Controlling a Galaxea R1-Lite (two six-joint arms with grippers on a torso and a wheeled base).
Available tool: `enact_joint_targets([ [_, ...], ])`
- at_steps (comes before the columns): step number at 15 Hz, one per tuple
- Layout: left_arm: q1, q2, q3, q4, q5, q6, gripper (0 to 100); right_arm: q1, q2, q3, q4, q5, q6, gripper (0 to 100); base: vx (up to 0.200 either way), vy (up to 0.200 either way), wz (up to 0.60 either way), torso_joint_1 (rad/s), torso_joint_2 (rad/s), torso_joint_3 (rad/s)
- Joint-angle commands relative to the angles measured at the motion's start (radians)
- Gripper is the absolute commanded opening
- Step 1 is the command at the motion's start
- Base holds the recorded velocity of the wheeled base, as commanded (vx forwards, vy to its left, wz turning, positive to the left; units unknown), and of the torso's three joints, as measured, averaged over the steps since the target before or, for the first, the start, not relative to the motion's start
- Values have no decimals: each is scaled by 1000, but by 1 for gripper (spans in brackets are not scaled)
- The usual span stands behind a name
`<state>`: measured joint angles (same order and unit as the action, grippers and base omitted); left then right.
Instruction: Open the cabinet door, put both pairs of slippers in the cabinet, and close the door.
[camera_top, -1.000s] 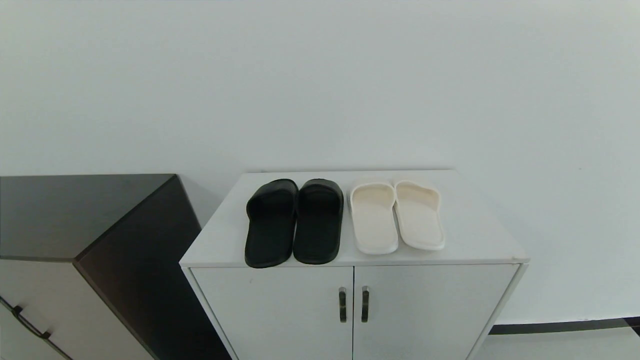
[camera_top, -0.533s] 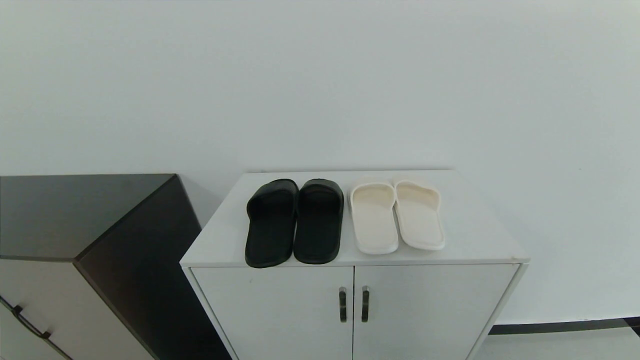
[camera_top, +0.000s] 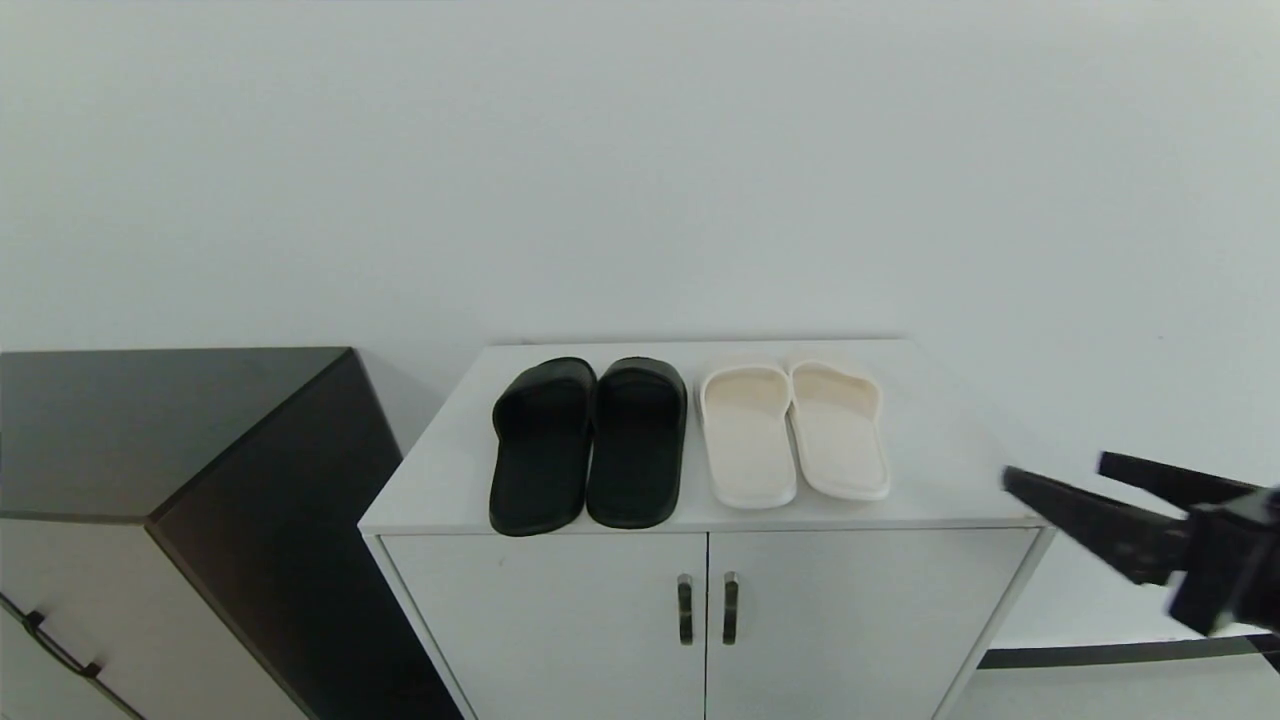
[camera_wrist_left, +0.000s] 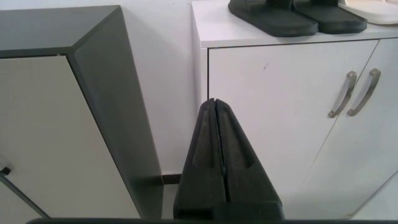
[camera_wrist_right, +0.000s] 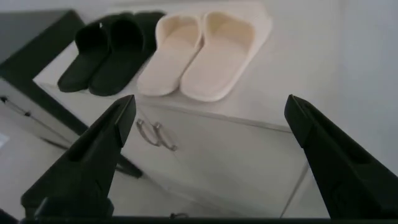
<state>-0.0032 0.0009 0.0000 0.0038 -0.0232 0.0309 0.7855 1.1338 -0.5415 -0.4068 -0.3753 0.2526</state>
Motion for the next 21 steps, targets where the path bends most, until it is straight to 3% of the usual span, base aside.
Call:
enact_joint_targets([
  [1,0,1,0,-1,0,0,0,100,313,-183,-20,-109,50,100,0,0,0,0,0,0],
  [7,0,1,0,1,0,0,0,55,604,-426,-23,-231,50,100,0,0,0,0,0,0],
  [15,0,1,0,1,0,0,0,-61,850,-678,-20,-255,37,100,0,0,0,0,0,0],
  [21,0,1,0,1,0,0,0,-89,971,-819,-23,-254,11,100,0,0,0,0,0,0],
])
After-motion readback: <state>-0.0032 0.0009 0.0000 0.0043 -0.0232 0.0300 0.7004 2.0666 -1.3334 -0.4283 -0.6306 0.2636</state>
